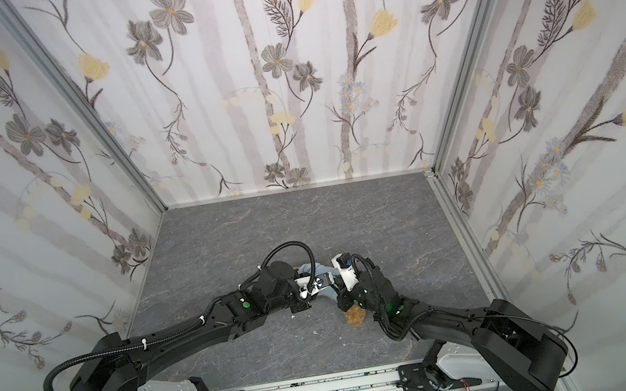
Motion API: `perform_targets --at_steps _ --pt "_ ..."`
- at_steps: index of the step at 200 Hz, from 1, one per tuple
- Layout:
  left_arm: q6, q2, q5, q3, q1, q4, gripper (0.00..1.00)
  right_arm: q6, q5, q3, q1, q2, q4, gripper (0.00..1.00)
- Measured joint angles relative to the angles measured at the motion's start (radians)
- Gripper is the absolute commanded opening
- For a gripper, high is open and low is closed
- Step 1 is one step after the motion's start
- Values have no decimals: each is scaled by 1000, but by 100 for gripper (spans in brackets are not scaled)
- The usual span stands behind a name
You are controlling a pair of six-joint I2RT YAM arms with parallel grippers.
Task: Dress the teddy bear
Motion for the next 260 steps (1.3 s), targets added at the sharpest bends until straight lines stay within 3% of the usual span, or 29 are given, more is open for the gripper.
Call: perform_targets --at_steps 8,15,56,93,152,188,208,238,251,260 --pt "2 8 -6 0 0 3 13 0 3 0 1 1 0 0" --pt "4 16 -13 1 -1 5 0 0 2 0 2 1 -1 0" --pt "-50 8 11 7 27 8 0 2 40 -14 2 -10 -7 0" --pt "-307 -140 179 -76 103 147 0 76 65 -3 -1 37 65 1" --pt "-648 -178 335 -140 189 256 0 132 48 -16 22 101 179 11" --pt "-715 -162 336 -140 162 280 0 93 67 -20 24 97 175 36" --pt "-714 -153 296 -132 147 277 0 34 95 -31 23 13 105 47" --pt "-707 -153 199 -103 137 268 0 -80 136 -23 21 -137 13 72" --pt "-708 -153 160 -92 131 258 0 -123 153 -2 19 -183 -29 89" --pt "-709 -153 136 -86 127 251 0 -146 153 15 18 -206 -56 92"
